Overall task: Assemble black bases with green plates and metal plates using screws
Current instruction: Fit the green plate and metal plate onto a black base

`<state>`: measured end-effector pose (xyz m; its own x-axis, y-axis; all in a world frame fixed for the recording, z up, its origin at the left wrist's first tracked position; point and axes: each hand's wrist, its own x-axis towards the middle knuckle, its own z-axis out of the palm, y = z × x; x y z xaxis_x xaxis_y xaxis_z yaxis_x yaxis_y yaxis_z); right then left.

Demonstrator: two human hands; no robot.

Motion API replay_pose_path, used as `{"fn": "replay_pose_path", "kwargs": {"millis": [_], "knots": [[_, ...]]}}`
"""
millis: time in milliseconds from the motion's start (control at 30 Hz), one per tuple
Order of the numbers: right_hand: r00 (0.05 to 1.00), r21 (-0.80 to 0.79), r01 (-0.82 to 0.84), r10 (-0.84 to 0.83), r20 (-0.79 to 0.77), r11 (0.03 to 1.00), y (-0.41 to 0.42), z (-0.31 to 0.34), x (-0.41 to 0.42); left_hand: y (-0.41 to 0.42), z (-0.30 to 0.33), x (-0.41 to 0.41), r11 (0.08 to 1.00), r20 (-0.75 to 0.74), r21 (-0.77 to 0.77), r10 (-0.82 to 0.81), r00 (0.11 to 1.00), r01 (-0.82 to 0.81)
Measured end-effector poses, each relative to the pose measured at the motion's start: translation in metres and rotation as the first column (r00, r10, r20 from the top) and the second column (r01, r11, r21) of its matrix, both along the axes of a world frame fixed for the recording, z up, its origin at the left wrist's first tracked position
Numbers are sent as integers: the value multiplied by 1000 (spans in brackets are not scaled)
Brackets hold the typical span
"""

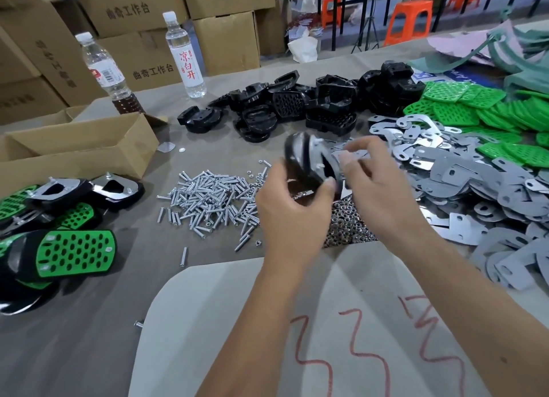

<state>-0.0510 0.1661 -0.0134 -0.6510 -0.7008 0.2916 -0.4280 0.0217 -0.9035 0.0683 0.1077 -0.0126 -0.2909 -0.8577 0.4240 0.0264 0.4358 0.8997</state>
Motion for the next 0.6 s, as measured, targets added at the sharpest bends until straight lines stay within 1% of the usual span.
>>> {"fn": "replay_pose_path", "kwargs": {"millis": [33, 67, 100, 167, 200, 267, 333, 400, 433, 467, 500, 567, 600], "knots": [[987, 22, -56, 59, -150, 998, 1, 1, 3, -4, 1, 3, 998, -11, 48, 51, 999, -50], [962, 43, -119, 126, -243, 992, 1, 1, 7, -7, 3, 6, 991, -21, 95, 98, 995, -96], [942, 61, -190, 200, -271, 980, 0, 1, 10, -11, 5, 9, 980, -27, 144, 143, 989, -138], [916, 97, -296, 311, -254, 950, -6, 0, 20, -19, 10, 15, 945, -36, 249, 228, 973, -212], [903, 108, -311, 329, -275, 944, -13, 0, 27, -23, 12, 20, 921, -39, 299, 273, 961, -250], [867, 119, -282, 306, -393, 952, -30, 1, 40, -31, 17, 27, 869, -35, 369, 366, 930, -329], [808, 112, -308, 322, -494, 945, -54, 5, 58, -41, 21, 39, 810, -40, 401, 483, 875, -428], [761, 89, -369, 355, -544, 925, -77, 10, 79, -54, 25, 55, 728, -65, 423, 619, 783, -540], [743, 88, -372, 353, -569, 924, -88, 12, 90, -61, 27, 63, 689, -86, 429, 675, 733, -584], [738, 89, -384, 363, -568, 919, -100, 15, 106, -69, 29, 74, 656, -115, 431, 721, 683, -620], [757, 82, -402, 382, -530, 912, -113, 19, 120, -76, 30, 84, 637, -152, 433, 749, 645, -638], [787, 59, -471, 449, -424, 880, -143, 28, 149, -87, 32, 100, 629, -231, 449, 767, 598, -634], [781, 91, -497, 490, -386, 863, -160, 31, 159, -89, 33, 103, 628, -255, 455, 771, 583, -631]]}}
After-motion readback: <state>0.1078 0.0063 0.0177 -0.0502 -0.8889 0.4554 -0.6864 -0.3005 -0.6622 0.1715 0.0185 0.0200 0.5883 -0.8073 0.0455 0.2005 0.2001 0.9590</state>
